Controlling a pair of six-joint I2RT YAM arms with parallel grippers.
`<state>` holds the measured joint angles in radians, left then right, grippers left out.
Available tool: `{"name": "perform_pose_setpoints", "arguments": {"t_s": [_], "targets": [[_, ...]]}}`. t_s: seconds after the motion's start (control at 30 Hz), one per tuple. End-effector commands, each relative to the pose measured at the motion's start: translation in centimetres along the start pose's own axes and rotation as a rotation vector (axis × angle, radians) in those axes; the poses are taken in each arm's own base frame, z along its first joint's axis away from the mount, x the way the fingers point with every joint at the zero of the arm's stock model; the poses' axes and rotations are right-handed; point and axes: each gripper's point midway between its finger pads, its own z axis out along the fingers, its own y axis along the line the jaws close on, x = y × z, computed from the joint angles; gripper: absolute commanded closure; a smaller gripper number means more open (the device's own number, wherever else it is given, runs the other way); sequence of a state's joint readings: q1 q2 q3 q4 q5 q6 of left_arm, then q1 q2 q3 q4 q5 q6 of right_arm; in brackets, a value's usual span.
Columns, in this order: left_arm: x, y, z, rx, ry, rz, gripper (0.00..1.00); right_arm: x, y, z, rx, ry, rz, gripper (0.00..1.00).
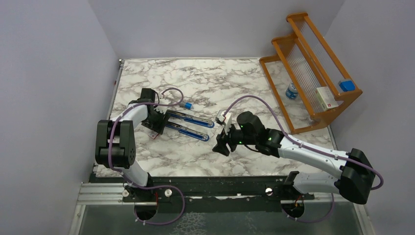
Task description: Load the staples into the stapler
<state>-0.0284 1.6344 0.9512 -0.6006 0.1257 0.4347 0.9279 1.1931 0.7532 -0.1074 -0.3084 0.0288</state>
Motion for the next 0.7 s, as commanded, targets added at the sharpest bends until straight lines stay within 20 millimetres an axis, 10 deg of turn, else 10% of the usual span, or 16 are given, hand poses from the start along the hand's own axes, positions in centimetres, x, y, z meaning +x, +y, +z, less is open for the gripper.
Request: {"name": "perform_pose_setpoints", "arguments": {"t_s": [0.0, 0.67], "targets": [[1.3, -0.2, 1.4, 0.015, 0.064, -0.001, 0.43, -0.6, 0.2, 0.0, -0.017, -0.003, -0.021, 0.38], [0.4, -0.8, -0.6, 0.029, 0.005, 0.010, 0.62, -0.5, 0.4, 0.0, -0.024, -0.005, -0.021, 0.38]]}}
